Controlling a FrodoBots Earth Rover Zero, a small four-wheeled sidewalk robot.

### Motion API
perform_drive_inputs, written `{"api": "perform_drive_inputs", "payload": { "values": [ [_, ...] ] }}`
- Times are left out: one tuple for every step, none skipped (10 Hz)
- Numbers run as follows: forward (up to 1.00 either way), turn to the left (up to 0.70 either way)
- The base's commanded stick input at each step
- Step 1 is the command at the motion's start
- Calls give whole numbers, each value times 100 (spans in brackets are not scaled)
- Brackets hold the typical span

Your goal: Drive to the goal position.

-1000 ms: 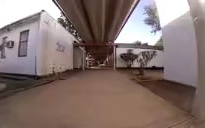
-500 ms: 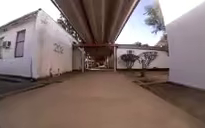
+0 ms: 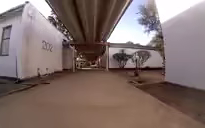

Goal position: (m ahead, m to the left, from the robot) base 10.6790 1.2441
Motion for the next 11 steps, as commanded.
{"api": "perform_drive_inputs", "payload": {
  "values": [
    [70, 0],
    [70, 0],
    [70, 0],
    [70, 0],
    [70, 0],
    [70, 0],
    [70, 0],
    [70, 0],
    [70, 0],
    [70, 0],
    [70, 0]
  ]
}}
